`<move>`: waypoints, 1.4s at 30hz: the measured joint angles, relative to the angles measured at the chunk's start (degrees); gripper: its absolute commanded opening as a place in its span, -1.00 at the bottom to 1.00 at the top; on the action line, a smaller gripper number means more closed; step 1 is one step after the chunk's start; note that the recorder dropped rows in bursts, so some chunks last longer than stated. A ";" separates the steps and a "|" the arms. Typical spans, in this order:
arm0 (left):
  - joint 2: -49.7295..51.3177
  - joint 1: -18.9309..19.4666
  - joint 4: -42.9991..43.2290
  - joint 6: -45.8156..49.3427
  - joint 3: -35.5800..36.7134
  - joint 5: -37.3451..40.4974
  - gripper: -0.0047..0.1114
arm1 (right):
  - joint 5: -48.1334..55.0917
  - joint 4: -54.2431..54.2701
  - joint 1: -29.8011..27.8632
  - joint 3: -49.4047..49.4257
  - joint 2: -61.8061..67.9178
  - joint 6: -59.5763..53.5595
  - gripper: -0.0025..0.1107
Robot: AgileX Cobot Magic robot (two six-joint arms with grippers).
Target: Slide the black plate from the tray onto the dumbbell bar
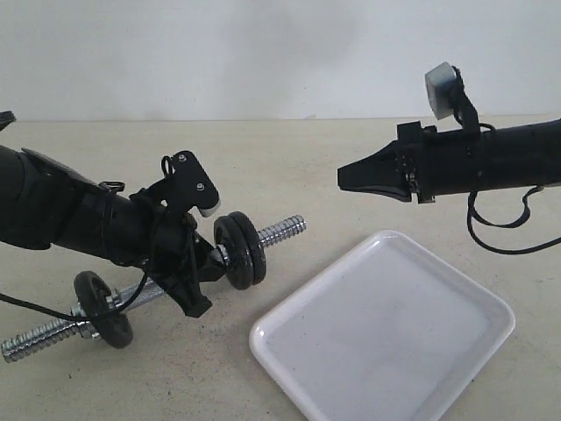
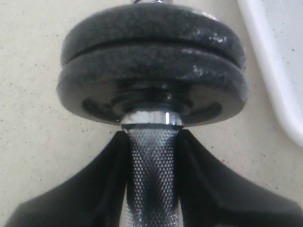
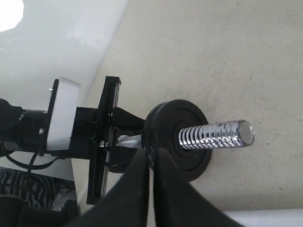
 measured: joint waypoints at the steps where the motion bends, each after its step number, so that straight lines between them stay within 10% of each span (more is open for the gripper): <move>1: 0.00 0.00 -0.09 0.00 0.00 -0.12 -0.58 | 0.00 0.98 0.00 0.11 -0.82 -1.03 -0.96; 4: 0.00 0.00 -0.09 0.00 -0.13 -0.12 0.13 | 0.00 2.46 0.00 1.09 -3.98 -3.04 -0.96; 7: -1.02 0.00 -1.48 -1.53 -1.30 0.53 0.42 | 0.00 2.46 0.00 1.09 -6.64 -3.34 -0.96; 29: -23.54 0.00 -1.86 -11.89 3.68 -7.41 0.03 | -36.28 9.72 0.00 21.31 -48.75 -21.08 -0.96; 42: -49.57 0.00 -2.24 -23.78 21.03 -6.79 -0.23 | -44.71 10.32 0.00 39.64 -85.53 -24.97 -0.96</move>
